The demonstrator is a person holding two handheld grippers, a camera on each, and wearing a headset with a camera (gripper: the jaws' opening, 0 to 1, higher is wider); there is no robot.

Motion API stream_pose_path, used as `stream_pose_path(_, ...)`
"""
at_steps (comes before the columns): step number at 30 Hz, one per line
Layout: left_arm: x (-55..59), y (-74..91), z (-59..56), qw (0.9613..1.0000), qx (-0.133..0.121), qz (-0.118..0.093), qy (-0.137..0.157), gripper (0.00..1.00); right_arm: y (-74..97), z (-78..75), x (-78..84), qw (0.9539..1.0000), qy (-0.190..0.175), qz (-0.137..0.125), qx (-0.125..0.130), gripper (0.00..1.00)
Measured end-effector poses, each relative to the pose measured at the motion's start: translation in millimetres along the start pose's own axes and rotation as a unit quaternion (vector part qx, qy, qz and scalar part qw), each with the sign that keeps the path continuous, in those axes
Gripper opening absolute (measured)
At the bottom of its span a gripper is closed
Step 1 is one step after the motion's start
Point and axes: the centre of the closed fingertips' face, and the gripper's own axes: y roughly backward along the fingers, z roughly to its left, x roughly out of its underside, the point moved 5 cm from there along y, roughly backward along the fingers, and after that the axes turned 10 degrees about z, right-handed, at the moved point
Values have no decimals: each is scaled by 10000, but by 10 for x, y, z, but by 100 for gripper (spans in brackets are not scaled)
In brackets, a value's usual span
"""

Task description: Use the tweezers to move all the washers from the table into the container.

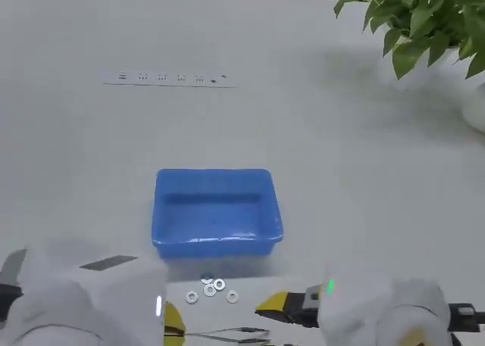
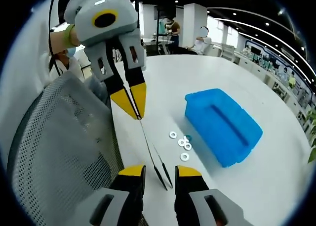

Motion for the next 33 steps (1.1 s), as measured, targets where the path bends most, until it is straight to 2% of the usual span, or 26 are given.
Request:
stream_pose_path(5, -219, 64, -3, 9993, 17, -383, 7, 0, -142, 7, 24, 9985, 461, 240, -144, 17)
stream_pose_path(6, -273, 70, -2, 9988, 20, -492, 11, 0, -162, 7, 58, 9978, 516, 382, -161, 15)
stream_pose_path(8, -328, 65, -14, 9982, 83, -597, 34, 0, -172, -40, 35, 9985, 467, 259, -140, 12)
stream_pose_path(10, -347, 54, -8, 9974, 28, -720, 66, 0, -169, -53, -11, 9994, 225, 24, -269, 10)
stream_pose_path(11, -335, 53, 4, 9975, -25, -701, 84, 0, -166, -60, -9, 9994, 168, 9, -314, 10)
stream_pose_path(13, -315, 70, 18, 9975, -71, -702, 83, 0, -177, -74, -28, 9991, 208, -42, -356, 9)
stream_pose_path(16, -318, 182, 55, 9960, -150, -856, 183, 0, -198, -36, -176, 9980, 358, -248, -466, 7)
stream_pose_path(19, -258, 276, 126, 9962, -327, -775, 216, 0, -260, -32, -346, 9967, 554, -403, -440, 6)
stream_pose_path(24, -103, 375, 234, 9969, -552, -510, 231, 0, -396, -88, -563, 9960, 596, -560, -352, 6)
stream_pose_path(27, -32, 413, 283, 9968, -650, -397, 250, 0, -455, -118, -640, 9959, 541, -658, -313, 6)
stream_pose_path(33, 11, 423, 335, 9968, -702, -296, 244, 0, -529, -167, -673, 9962, 427, -731, -215, 7)
